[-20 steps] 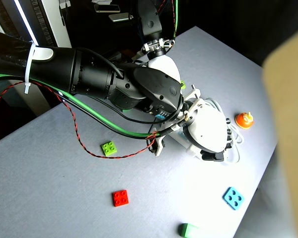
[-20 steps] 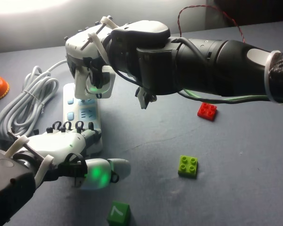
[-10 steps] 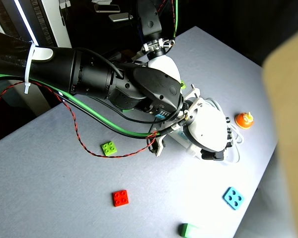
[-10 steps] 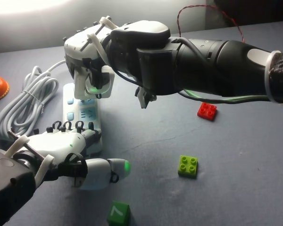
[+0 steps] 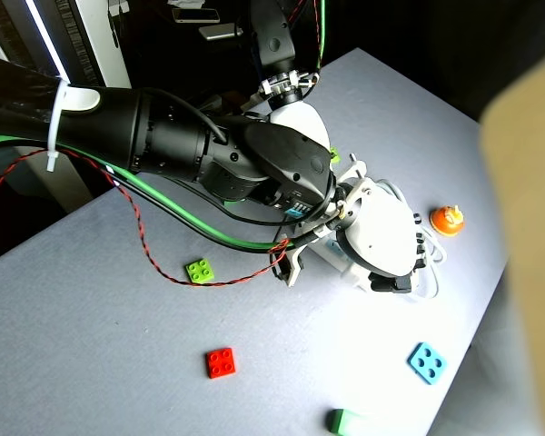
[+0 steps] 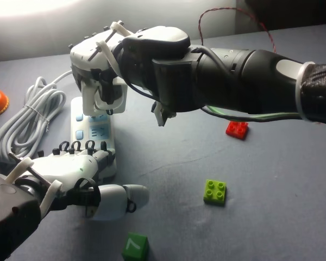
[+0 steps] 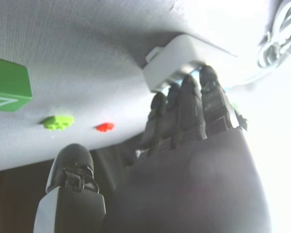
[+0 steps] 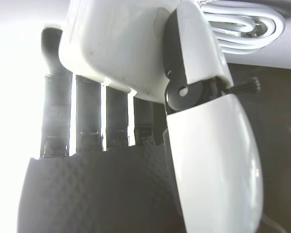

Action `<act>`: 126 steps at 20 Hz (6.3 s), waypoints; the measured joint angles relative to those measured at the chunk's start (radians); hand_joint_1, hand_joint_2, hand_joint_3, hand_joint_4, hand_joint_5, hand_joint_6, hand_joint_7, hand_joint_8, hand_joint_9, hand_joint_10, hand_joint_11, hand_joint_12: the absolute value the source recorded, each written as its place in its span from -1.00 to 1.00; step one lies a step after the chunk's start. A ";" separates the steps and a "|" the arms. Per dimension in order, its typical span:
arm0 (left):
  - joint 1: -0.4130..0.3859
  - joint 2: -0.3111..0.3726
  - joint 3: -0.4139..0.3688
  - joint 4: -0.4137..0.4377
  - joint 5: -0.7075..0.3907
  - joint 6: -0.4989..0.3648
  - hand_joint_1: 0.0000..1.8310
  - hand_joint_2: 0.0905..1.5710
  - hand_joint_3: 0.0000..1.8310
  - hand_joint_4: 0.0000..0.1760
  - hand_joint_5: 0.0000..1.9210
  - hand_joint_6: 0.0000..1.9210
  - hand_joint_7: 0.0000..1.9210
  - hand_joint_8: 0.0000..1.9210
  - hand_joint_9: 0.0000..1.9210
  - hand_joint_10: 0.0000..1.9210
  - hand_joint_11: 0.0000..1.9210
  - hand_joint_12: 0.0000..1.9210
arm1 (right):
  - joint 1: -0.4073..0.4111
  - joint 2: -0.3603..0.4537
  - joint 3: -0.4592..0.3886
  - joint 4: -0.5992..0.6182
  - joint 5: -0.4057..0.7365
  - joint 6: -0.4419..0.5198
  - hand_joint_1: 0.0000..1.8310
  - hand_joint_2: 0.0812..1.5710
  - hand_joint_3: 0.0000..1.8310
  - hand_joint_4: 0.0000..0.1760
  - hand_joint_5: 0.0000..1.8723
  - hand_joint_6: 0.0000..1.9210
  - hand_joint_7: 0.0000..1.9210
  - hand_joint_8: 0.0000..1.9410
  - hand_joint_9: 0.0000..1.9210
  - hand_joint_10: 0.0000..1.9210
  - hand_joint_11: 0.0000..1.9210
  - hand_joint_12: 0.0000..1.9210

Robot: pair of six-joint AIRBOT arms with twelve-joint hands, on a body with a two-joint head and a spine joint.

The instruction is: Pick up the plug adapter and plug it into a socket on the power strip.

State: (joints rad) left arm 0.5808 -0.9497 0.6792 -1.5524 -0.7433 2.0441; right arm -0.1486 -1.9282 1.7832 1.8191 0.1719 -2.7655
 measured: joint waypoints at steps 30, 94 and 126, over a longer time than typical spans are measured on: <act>0.010 0.000 -0.002 0.008 -0.004 -0.007 -1.00 0.48 -1.00 -1.00 -0.89 -1.00 -0.90 -1.00 -0.92 -1.00 -1.00 -0.83 | -0.030 -0.014 0.026 -0.003 -0.024 0.016 0.33 0.46 -1.00 -1.00 -0.10 0.09 -0.03 0.31 -0.16 0.21 -0.35 0.73; -0.195 0.092 0.069 0.024 0.105 0.042 -1.00 0.51 -1.00 -1.00 -0.93 -1.00 -0.93 -0.99 -0.96 -1.00 -0.99 -0.97 | 0.098 0.680 -0.575 0.022 -0.021 0.049 -0.59 0.14 -0.99 -1.00 -0.59 -0.99 -0.56 -0.99 -0.59 -0.99 -0.97 0.06; -0.279 0.132 0.172 0.393 0.122 -0.214 -0.39 0.77 -1.00 -1.00 0.38 1.00 0.48 1.00 0.56 1.00 0.65 1.00 | 0.031 0.887 -0.938 -0.051 0.159 0.204 -0.24 0.69 -1.00 -1.00 0.22 1.00 0.30 1.00 0.46 1.00 0.63 1.00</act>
State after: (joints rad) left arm 0.3019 -0.8177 0.8513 -1.1599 -0.6216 1.8297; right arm -0.1181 -1.0416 0.8448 1.7683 0.3309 -2.5614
